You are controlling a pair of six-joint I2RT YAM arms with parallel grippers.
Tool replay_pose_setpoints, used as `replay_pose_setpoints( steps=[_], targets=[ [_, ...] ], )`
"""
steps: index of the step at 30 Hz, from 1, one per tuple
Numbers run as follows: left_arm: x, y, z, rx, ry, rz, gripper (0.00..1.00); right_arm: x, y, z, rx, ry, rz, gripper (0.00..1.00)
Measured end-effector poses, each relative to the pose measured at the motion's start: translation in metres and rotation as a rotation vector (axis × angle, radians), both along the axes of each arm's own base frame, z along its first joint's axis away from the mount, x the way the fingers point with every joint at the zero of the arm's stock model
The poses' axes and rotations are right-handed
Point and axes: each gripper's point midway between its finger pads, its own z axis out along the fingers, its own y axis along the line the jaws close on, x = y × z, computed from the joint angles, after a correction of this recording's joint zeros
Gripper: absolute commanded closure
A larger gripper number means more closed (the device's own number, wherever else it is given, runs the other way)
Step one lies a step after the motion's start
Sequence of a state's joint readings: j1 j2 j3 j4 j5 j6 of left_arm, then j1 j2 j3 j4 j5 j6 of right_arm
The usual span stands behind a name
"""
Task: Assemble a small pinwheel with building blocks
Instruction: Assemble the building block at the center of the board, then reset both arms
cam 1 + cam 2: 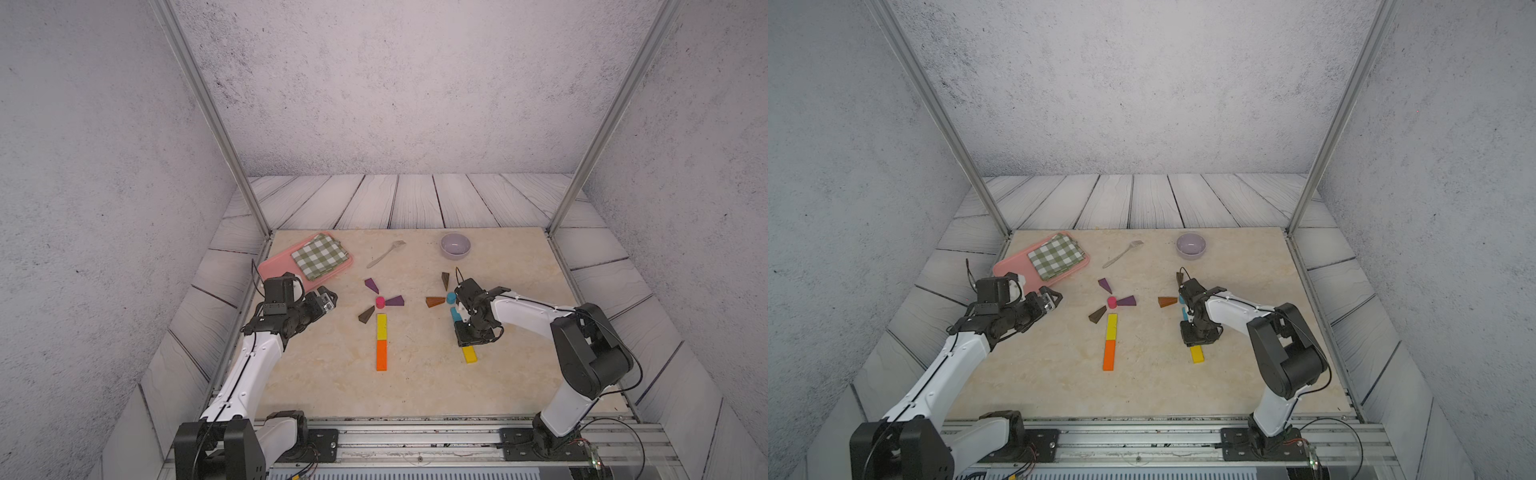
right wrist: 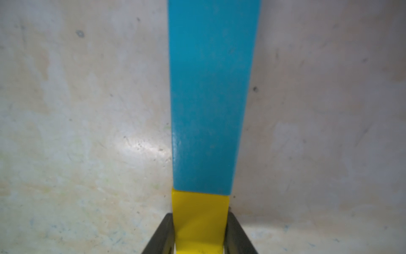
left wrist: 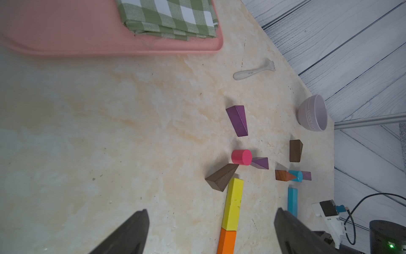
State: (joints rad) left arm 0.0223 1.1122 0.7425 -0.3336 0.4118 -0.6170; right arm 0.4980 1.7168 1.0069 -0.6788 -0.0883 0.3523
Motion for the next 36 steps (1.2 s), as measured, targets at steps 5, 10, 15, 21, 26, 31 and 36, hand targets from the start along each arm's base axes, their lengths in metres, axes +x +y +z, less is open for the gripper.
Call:
replay_pose_setpoints(
  steps=[5, 10, 15, 21, 26, 31, 36],
  targets=[
    [0.0, 0.0, 0.0, 0.0, 0.0, 0.0, 0.04, 0.002, 0.003, 0.001, 0.011, -0.004, -0.002, 0.48],
    [0.0, 0.0, 0.0, 0.0, 0.0, 0.001, 0.04, 0.001, 0.002, 0.002, 0.007, -0.001, 0.0, 0.4],
    [0.0, 0.002, 0.0, 0.002, 0.001, 0.005, 0.04, 0.0, -0.005, 0.02, -0.016, -0.022, 0.004, 0.02],
    [-0.005, 0.013, -0.004, 0.058, 0.027, 0.051, 0.04, 0.027, -0.017, 0.101, -0.025, -0.282, -0.022, 0.01],
    [-0.009, 0.062, 0.031, 0.253, -0.085, 0.264, 0.04, 0.054, -0.065, 0.185, -0.094, -0.733, -0.116, 0.01],
    [-0.02, 0.106, 0.05, 0.428, -0.322, 0.467, 0.04, 0.072, -0.135, 0.166, -0.254, -0.956, -0.248, 0.01],
    [-0.005, 0.116, 0.008, 0.609, -0.287, 0.397, 0.04, 0.094, -0.18, 0.086, -0.389, -0.88, -0.338, 0.01]
  ],
)
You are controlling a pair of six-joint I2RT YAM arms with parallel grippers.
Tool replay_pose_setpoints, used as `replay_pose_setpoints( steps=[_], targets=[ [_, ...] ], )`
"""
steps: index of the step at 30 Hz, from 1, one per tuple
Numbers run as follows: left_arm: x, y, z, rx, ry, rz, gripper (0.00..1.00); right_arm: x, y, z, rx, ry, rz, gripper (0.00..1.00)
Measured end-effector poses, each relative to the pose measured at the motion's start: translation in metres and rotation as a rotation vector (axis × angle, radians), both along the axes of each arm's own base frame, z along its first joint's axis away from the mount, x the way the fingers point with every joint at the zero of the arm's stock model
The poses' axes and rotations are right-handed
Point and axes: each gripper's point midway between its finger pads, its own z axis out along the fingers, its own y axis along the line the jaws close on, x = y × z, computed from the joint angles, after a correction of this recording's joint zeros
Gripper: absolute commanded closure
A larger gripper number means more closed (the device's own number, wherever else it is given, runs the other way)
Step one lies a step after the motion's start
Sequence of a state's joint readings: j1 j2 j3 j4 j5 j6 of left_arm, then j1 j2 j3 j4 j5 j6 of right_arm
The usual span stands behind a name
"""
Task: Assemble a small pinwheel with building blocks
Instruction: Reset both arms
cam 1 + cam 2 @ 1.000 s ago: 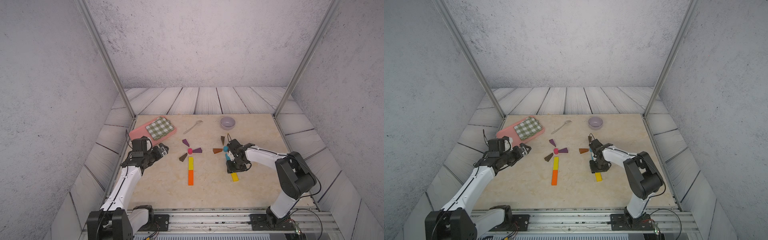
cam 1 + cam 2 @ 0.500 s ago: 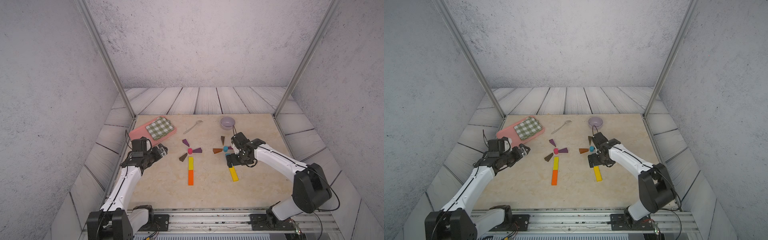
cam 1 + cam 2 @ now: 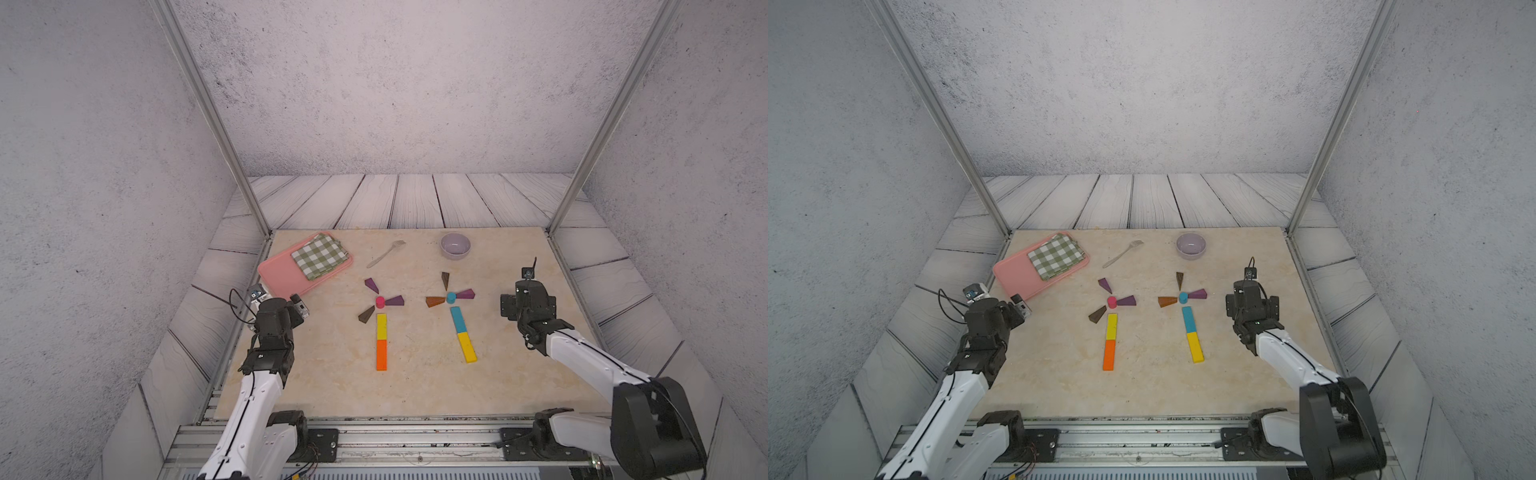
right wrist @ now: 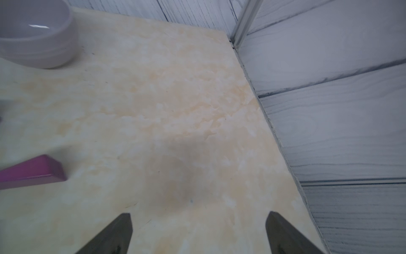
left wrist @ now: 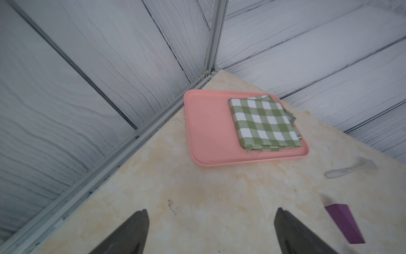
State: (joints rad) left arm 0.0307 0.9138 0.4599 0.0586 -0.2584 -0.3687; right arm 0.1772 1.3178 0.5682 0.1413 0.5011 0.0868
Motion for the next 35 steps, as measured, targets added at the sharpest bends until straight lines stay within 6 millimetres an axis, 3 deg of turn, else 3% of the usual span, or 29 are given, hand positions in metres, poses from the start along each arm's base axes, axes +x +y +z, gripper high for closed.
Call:
replay_pose_setpoints(
  steps=[3, 6, 8, 10, 17, 19, 22, 23, 30, 35],
  targets=[
    [0.015, -0.001, -0.032, 0.065, 0.069, -0.046, 0.04, 0.004, -0.007, -0.028, 0.0, -0.016, -0.009, 0.01],
    [0.025, -0.005, -0.067, 0.096, 0.149, -0.1, 0.04, 0.012, -0.012, -0.032, 0.054, -0.119, -0.005, 0.01],
    [0.032, -0.009, -0.078, 0.109, 0.187, -0.141, 0.04, 0.015, -0.017, -0.039, 0.075, -0.167, -0.001, 0.01],
    [0.043, -0.013, -0.077, 0.12, 0.186, -0.176, 0.04, 0.012, -0.016, -0.044, 0.09, -0.16, 0.01, 0.01],
    [0.082, -0.03, -0.051, 0.161, 0.051, -0.299, 0.04, 0.039, -0.012, -0.01, 0.117, -0.27, 0.025, 0.01],
    [0.084, -0.035, -0.058, 0.18, -0.027, -0.327, 0.04, 0.039, -0.012, -0.01, 0.119, -0.27, 0.024, 0.01],
    [0.061, -0.039, -0.1, 0.164, 0.072, -0.356, 0.04, 0.039, -0.012, -0.01, 0.122, -0.27, 0.022, 0.01],
    [0.061, -0.038, -0.102, 0.163, 0.081, -0.355, 0.04, 0.039, -0.012, -0.01, 0.123, -0.27, 0.022, 0.01],
    [0.091, -0.037, -0.064, 0.191, -0.023, -0.348, 0.04, 0.039, -0.012, -0.01, 0.124, -0.27, 0.022, 0.01],
    [0.09, -0.037, -0.068, 0.187, -0.004, -0.35, 0.04, 0.039, -0.012, -0.01, 0.125, -0.27, 0.021, 0.01]
  ],
)
